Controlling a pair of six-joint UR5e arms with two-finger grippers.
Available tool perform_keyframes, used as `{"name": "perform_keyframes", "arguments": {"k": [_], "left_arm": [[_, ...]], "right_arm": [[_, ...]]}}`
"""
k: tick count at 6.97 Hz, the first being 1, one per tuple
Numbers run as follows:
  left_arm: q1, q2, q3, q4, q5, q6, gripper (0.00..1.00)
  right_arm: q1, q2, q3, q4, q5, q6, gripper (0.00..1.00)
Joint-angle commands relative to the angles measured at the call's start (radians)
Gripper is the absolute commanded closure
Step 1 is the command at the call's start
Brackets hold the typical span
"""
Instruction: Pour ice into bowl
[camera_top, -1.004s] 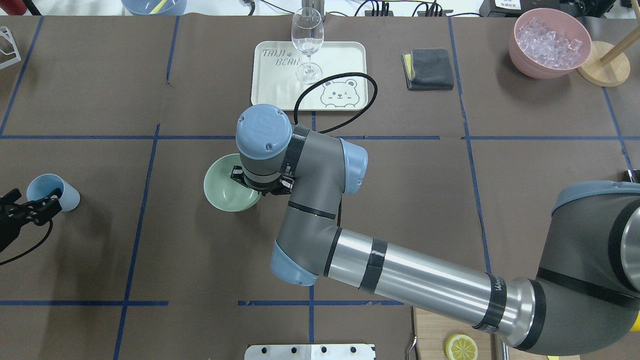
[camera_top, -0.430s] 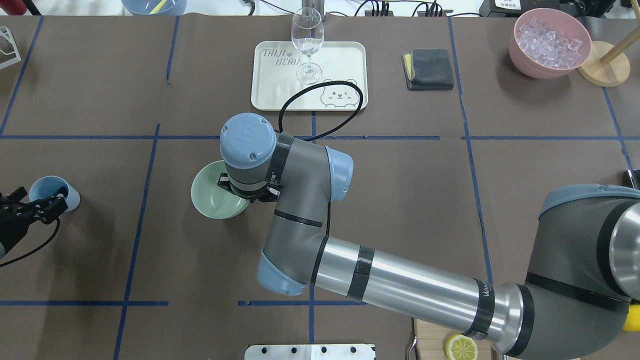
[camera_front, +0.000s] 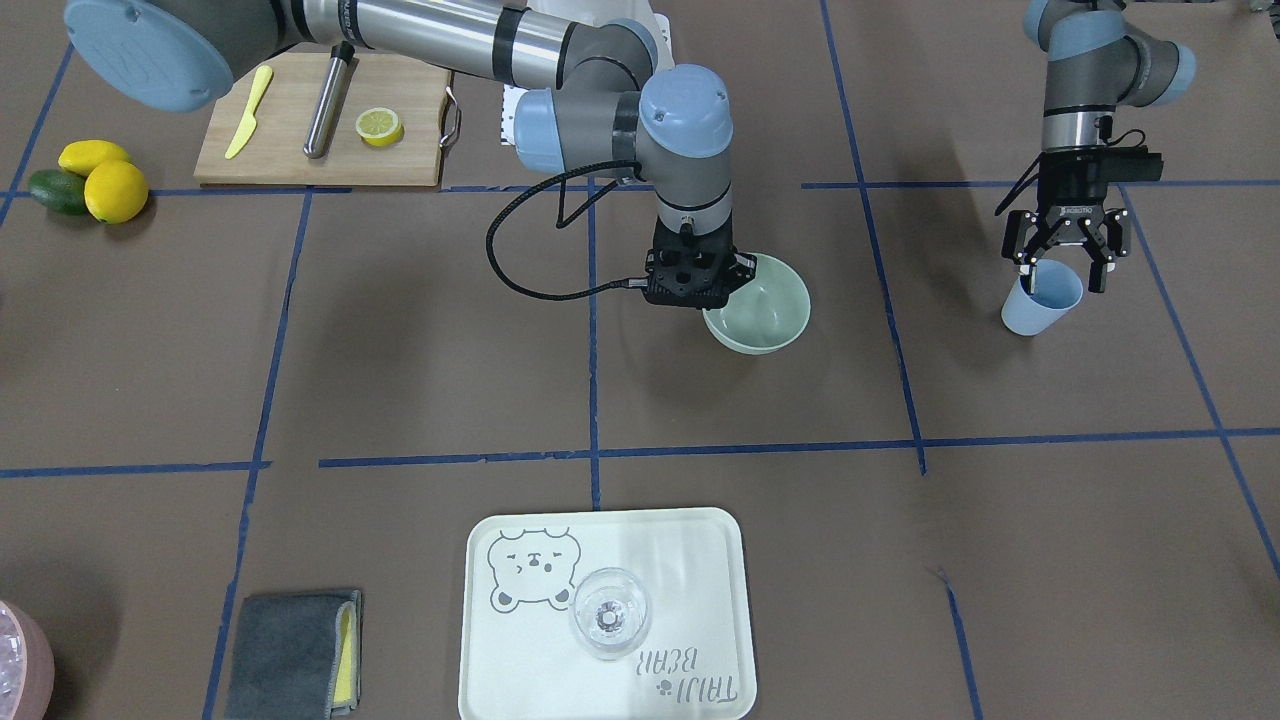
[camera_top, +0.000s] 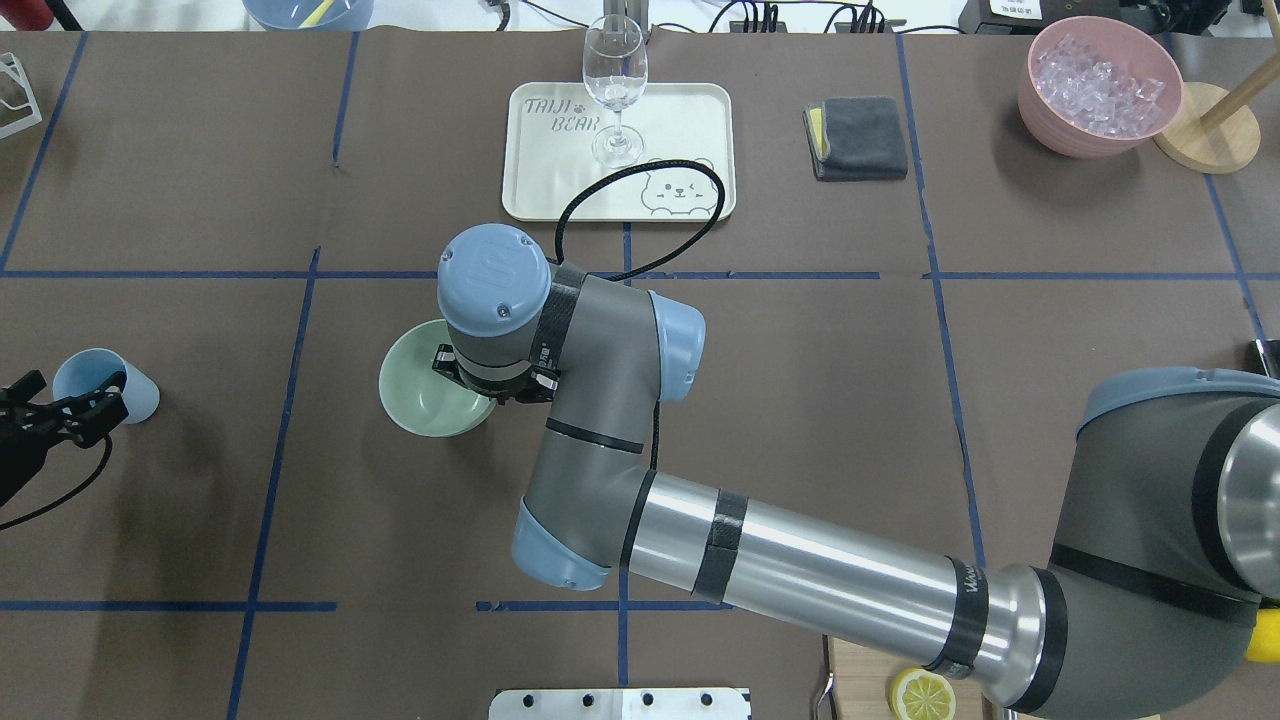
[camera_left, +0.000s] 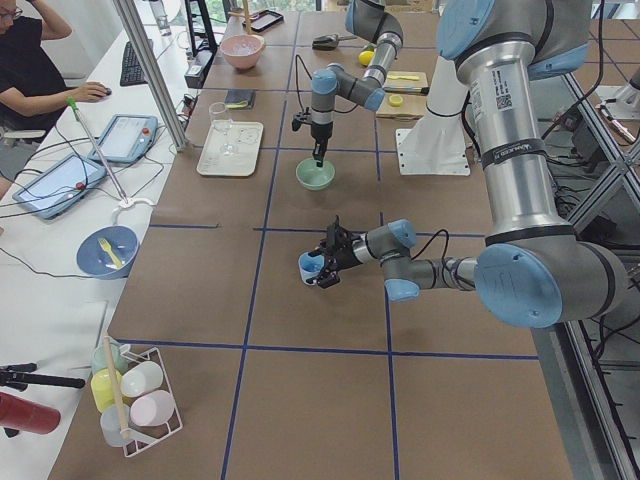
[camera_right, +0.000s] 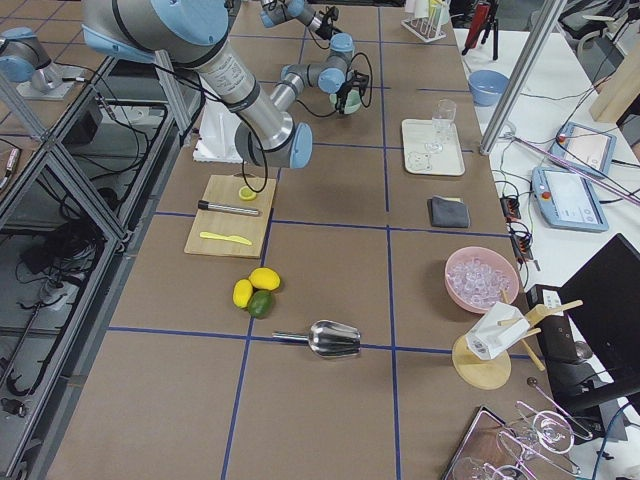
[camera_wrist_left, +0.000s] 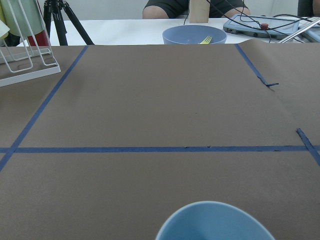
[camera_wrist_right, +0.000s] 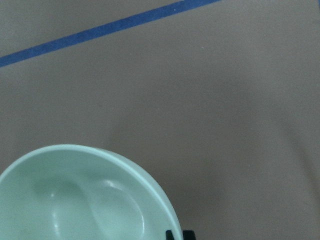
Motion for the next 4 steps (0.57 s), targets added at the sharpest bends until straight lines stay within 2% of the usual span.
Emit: {"name": "perform_keyframes", "arguments": {"k": [1,2,3,4], "left_arm": [[-0.003,0.029,-0.048,-0.002,0.001,0.047,0.00],[-0.001,0.025,-0.050,-0.002,0.003,0.047,0.00],[0.001,0.023,-0.041,-0.002,0.003,0.044,0.00],[0.002,0.022,-0.036,-0.002,0.004,0.039,0.00]], "right_arm": [[0.000,0.000,0.000,0.000,0.000,-0.001,1.00],[-0.001,-0.002,-0.003,0.000,0.000,-0.001,0.63],[-0.011,-0.003,-0.005,0.000,-0.003,0.005,0.01],[-0.009,0.000,-0.003,0.000,-0.003,0.019,0.00]]}}
